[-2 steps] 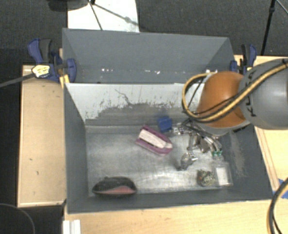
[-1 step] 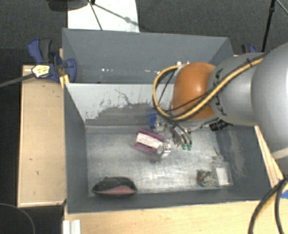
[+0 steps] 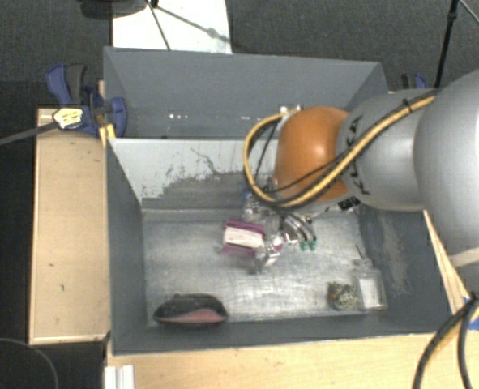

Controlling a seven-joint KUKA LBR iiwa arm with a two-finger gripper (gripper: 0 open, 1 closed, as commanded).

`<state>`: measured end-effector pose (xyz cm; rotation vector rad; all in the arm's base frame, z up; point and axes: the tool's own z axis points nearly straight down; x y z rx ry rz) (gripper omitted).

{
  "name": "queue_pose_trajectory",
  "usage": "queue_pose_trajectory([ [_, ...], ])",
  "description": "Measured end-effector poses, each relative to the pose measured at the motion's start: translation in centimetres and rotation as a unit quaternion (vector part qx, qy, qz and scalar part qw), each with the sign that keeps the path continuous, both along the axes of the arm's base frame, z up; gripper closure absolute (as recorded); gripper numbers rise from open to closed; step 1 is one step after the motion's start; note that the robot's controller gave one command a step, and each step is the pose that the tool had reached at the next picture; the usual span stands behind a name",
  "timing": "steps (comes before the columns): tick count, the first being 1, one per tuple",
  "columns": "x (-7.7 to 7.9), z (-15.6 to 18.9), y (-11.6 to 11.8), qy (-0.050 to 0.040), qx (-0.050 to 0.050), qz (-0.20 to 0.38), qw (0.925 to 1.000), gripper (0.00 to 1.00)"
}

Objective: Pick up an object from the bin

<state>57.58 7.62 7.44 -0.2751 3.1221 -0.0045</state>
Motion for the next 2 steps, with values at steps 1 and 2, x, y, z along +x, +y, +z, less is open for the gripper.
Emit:
queue_pose_trajectory([
  [1, -0.2, 0.0, 0.1, 0.0049, 0.0, 0.001, 1.0, 1.0],
  [2, 1.1, 15.1, -2.1, -0.0011, 0.001, 0.041, 0.9991, 1.0],
])
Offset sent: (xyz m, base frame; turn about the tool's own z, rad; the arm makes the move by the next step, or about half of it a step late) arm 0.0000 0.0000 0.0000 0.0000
